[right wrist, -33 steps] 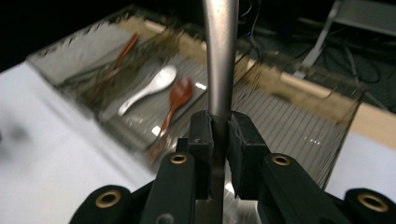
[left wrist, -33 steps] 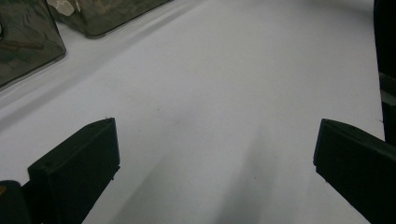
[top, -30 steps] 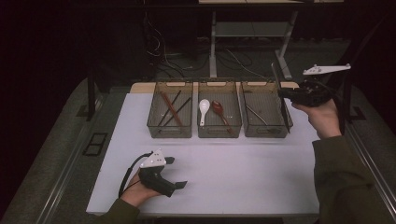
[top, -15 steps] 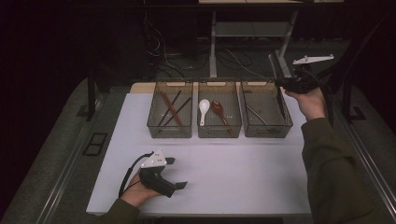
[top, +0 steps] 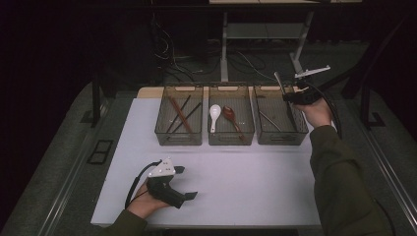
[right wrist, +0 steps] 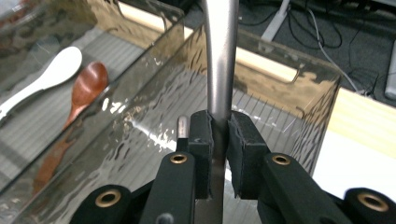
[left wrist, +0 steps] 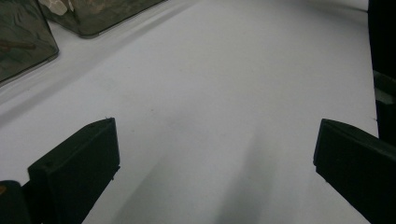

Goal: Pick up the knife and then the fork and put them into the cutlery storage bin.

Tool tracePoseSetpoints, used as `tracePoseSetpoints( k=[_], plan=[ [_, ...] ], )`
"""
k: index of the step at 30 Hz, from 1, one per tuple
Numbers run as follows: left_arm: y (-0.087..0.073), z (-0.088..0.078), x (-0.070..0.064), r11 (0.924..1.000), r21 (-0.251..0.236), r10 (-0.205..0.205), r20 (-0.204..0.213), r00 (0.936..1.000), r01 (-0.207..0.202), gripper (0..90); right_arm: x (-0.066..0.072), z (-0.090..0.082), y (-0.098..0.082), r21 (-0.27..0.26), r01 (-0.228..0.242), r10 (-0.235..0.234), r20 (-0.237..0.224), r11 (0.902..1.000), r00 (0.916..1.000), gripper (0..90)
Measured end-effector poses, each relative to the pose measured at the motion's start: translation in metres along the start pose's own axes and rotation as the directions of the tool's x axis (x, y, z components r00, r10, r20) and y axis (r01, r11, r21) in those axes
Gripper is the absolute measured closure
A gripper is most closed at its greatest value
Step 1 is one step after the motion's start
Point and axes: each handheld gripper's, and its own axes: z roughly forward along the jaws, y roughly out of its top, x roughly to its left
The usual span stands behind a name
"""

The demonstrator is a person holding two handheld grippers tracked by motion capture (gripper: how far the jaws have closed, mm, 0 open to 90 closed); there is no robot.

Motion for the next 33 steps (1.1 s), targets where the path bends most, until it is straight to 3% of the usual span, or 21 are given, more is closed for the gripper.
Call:
tracePoseSetpoints(
  k=[8, 16, 26, 33],
  plan=[
    [0.0, 0.001, -0.001, 1.0, 0.001, 0.0, 0.002, 1.0, 0.0, 0.0, -0.001, 0.014, -0.004, 0.089, -0.008, 0.009, -0.015, 0.996, 0.9999, 79.7],
    [0.001, 0.001, -0.002, 1.0, 0.005, 0.003, 0.002, 1.0, -0.003, 0.0, -0.002, 0.028, -0.009, 0.188, -0.015, 0.02, -0.025, 0.9821, 0.9995, 79.6],
    [0.001, 0.001, -0.002, 1.0, 0.002, 0.001, 0.004, 1.0, -0.001, 0.0, 0.005, 0.04, -0.008, 0.229, 0.005, 0.004, -0.039, 0.9734, 0.9992, 78.2],
    [0.001, 0.001, -0.002, 1.0, 0.003, 0.0, 0.005, 1.0, 0.0, 0.0, 0.003, 0.038, -0.01, 0.221, -0.012, 0.029, -0.073, 0.9751, 0.9969, 69.4]
  ],
)
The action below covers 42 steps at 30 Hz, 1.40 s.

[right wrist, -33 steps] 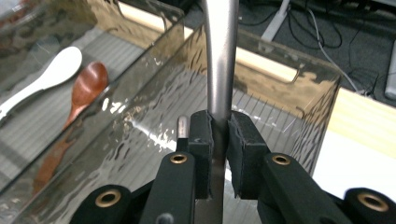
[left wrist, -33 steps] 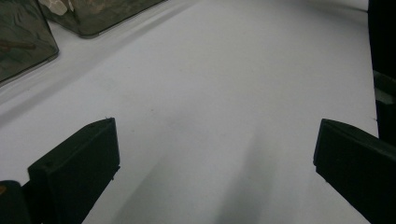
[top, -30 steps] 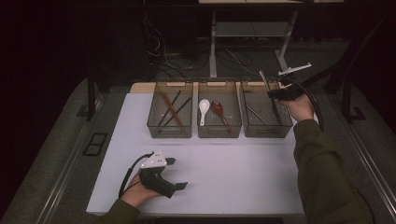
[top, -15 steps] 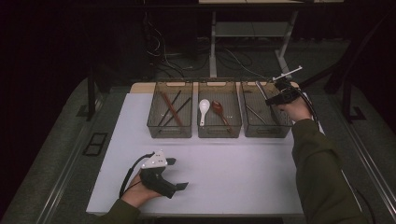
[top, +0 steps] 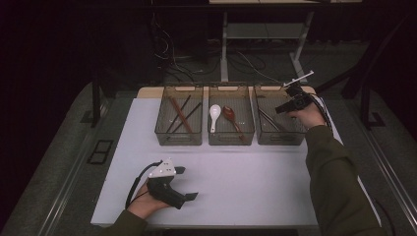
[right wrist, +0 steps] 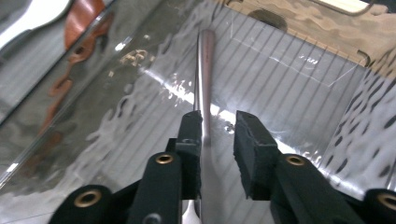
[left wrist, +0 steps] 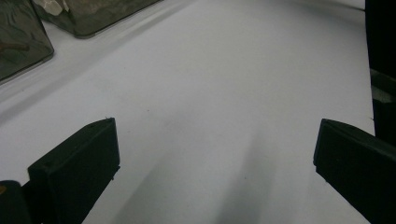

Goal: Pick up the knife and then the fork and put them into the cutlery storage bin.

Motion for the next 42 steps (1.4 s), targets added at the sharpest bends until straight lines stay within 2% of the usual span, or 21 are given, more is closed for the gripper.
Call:
tracePoseSetpoints(
  k=[5, 10, 13, 16, 18, 21, 25, 29, 33, 37, 42],
  plan=[
    [0.0, 0.0, 0.0, 1.0, 0.002, 0.001, -0.002, 1.0, -0.001, 0.0, -0.001, -0.006, -0.001, -0.033, -0.019, 0.018, -0.022, 0.9993, 0.9996, 57.3],
    [0.0, 0.0, 0.001, 1.0, 0.002, 0.0, -0.003, 1.0, 0.0, 0.0, -0.001, -0.017, -0.004, -0.084, -0.03, 0.024, -0.069, 0.996, 0.9973, 47.1],
    [-0.001, -0.001, 0.001, 1.0, 0.004, -0.002, -0.004, 1.0, 0.002, 0.0, 0.002, -0.022, -0.007, -0.11, -0.02, 0.013, -0.06, 0.9937, 0.9981, 40.7],
    [-0.001, -0.001, 0.002, 1.0, 0.004, -0.002, -0.006, 1.0, 0.002, 0.0, 0.005, -0.026, -0.01, -0.135, -0.017, 0.006, -0.083, 0.9907, 0.9965, 35.8],
    [-0.001, -0.001, 0.002, 1.0, 0.004, -0.002, -0.006, 1.0, 0.002, 0.0, 0.01, -0.029, -0.013, -0.147, 0.005, -0.015, -0.064, 0.9892, 0.9978, 33.2],
    [-0.001, -0.001, 0.002, 1.0, 0.005, -0.008, -0.008, 0.9999, 0.008, 0.0, 0.015, -0.032, -0.016, -0.166, 0.023, -0.034, -0.063, 0.9859, 0.9975, 27.9],
    [-0.001, 0.0, 0.003, 1.0, 0.004, -0.009, -0.009, 0.9999, 0.009, 0.0, 0.018, -0.038, -0.021, -0.196, 0.021, -0.032, -0.051, 0.9804, 0.9982, 24.3],
    [-0.001, 0.0, 0.004, 0.9999, 0.005, -0.012, -0.01, 0.9999, 0.012, 0.0, 0.022, -0.044, -0.03, -0.232, -0.002, -0.017, -0.079, 0.9726, 0.9967, 20.2],
    [0.0, -0.001, 0.004, 0.9998, -0.002, -0.02, -0.014, 0.9997, 0.02, 0.0, 0.027, -0.049, -0.042, -0.264, -0.007, -0.015, -0.079, 0.9646, 0.9968, 18.4],
    [0.0, -0.001, 0.004, 0.9998, -0.001, -0.02, -0.013, 0.9997, 0.02, 0.0, 0.036, -0.051, -0.055, -0.29, 0.02, -0.042, -0.069, 0.9568, 0.9967, 17.3],
    [-0.001, -0.001, 0.003, 0.9999, 0.005, -0.015, -0.005, 0.9999, 0.015, 0.0, 0.052, -0.054, -0.072, -0.318, 0.051, -0.08, -0.081, 0.9467, 0.9935, 15.4]
  ],
)
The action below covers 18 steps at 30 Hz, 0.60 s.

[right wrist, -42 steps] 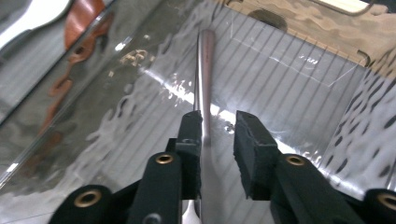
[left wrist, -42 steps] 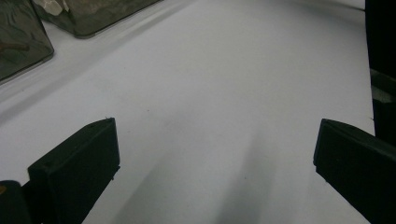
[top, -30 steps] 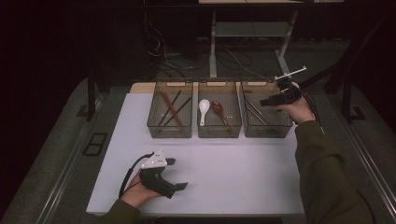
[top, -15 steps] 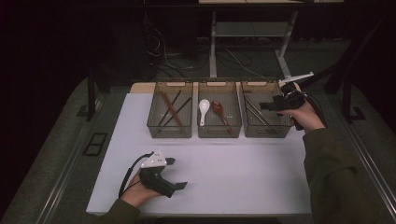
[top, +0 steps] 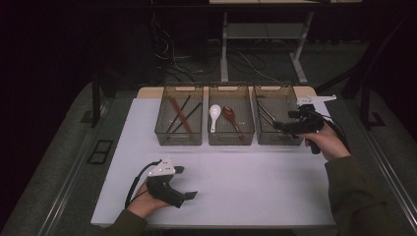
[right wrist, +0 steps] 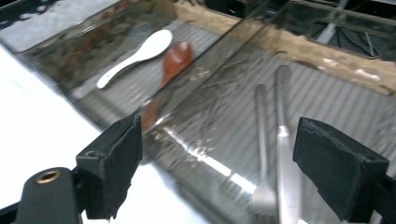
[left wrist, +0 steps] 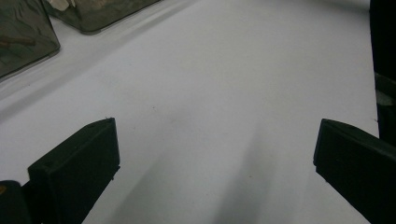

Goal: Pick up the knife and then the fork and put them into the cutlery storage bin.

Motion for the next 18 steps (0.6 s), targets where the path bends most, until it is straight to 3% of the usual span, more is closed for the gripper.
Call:
tracePoseSetpoints(
  k=[12, 18],
  plan=[
    [-0.001, -0.003, 0.0, 1.0, 0.0, -0.003, -0.007, 1.0, 0.003, 0.0, 0.045, -0.014, -0.036, -0.033, 0.102, -0.104, -0.041, 0.9942, 0.9937, 15.4],
    [-0.001, -0.004, 0.0, 1.0, 0.001, 0.002, -0.006, 1.0, -0.002, 0.0, 0.057, -0.02, -0.056, -0.052, 0.105, -0.108, -0.059, 0.9932, 0.9924, 15.4]
  ],
)
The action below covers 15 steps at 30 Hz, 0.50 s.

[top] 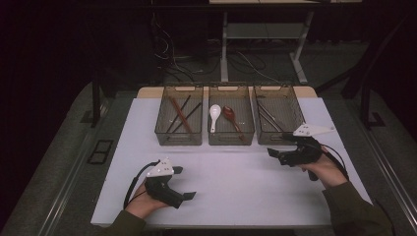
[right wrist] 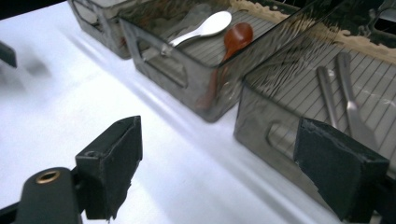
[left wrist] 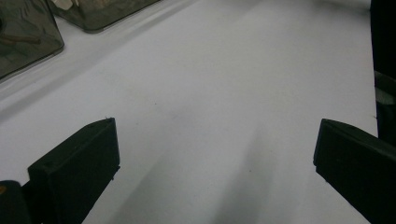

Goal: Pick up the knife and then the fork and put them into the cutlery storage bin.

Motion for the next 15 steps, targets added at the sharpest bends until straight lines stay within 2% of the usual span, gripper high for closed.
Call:
tracePoseSetpoints(
  k=[4, 6, 15],
  plan=[
    [0.0, 0.0, -0.001, 1.0, 0.0, 0.002, 0.0, 1.0, -0.002, 0.0, 0.006, -0.004, -0.013, -0.012, -0.002, 0.002, -0.018, 0.9999, 0.9998, 15.4],
    [0.0, 0.0, -0.001, 1.0, -0.004, 0.001, 0.0, 1.0, -0.001, 0.0, 0.009, -0.007, -0.02, -0.015, -0.009, 0.008, -0.041, 0.9999, 0.9991, 15.4],
    [0.0, 0.0, -0.002, 1.0, -0.004, 0.0, 0.001, 1.0, 0.0, 0.0, 0.02, -0.016, -0.045, -0.026, -0.032, 0.03, -0.068, 0.9991, 0.9972, 15.4]
  ],
)
